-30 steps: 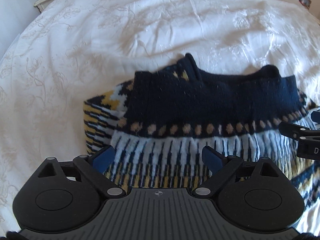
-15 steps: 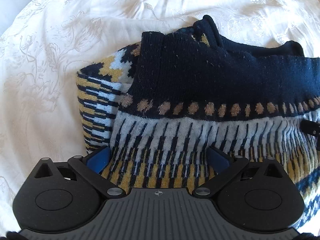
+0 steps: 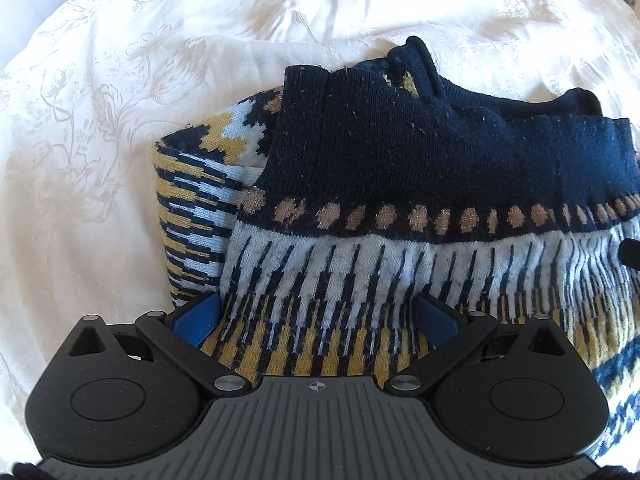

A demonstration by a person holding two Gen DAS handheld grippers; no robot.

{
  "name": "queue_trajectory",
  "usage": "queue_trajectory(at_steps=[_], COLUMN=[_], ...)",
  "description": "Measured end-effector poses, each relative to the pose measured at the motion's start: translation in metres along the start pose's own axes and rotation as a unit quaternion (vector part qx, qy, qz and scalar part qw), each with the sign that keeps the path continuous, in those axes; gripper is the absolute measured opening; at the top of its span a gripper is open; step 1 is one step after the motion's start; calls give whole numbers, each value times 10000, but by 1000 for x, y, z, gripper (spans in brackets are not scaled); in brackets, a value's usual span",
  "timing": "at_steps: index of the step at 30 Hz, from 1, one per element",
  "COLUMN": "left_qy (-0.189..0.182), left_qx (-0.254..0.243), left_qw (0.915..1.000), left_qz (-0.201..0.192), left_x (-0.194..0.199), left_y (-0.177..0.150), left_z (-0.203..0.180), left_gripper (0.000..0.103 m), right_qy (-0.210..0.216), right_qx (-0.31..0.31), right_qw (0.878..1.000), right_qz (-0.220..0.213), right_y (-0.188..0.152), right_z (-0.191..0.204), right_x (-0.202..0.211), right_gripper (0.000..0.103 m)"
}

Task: Fold small clothes
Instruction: 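Fold the hem over toward the collar with both grippers and release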

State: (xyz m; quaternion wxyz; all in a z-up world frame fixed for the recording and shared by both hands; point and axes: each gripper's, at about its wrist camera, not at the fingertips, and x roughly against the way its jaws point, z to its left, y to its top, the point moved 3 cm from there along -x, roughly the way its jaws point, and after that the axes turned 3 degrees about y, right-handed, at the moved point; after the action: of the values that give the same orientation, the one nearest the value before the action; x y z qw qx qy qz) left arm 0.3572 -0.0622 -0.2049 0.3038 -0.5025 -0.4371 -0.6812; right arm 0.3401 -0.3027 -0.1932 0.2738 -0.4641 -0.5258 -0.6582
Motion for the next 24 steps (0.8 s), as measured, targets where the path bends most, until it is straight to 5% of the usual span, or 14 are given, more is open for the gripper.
queue_trajectory(at_steps=[9,16,24], left_qy=[56,14,108], left_qx=[148,119,72], left_qw=[9996,9995,9998], left_qz=[-249,-299,-158], left_x=[2,1,1], left_y=[-4,-8,-1], left_z=[-1,0,0], left_gripper=[103,103,103], right_qy=[138,-171,-78], right_qx=[-289,-371,-582], right_qw=[9995,9964,9952], right_qz=[46,743,786], right_y=[-40,-91,-100], right_z=[14,9,-6], right_x=[42,26,22], right_gripper=[102,102,102])
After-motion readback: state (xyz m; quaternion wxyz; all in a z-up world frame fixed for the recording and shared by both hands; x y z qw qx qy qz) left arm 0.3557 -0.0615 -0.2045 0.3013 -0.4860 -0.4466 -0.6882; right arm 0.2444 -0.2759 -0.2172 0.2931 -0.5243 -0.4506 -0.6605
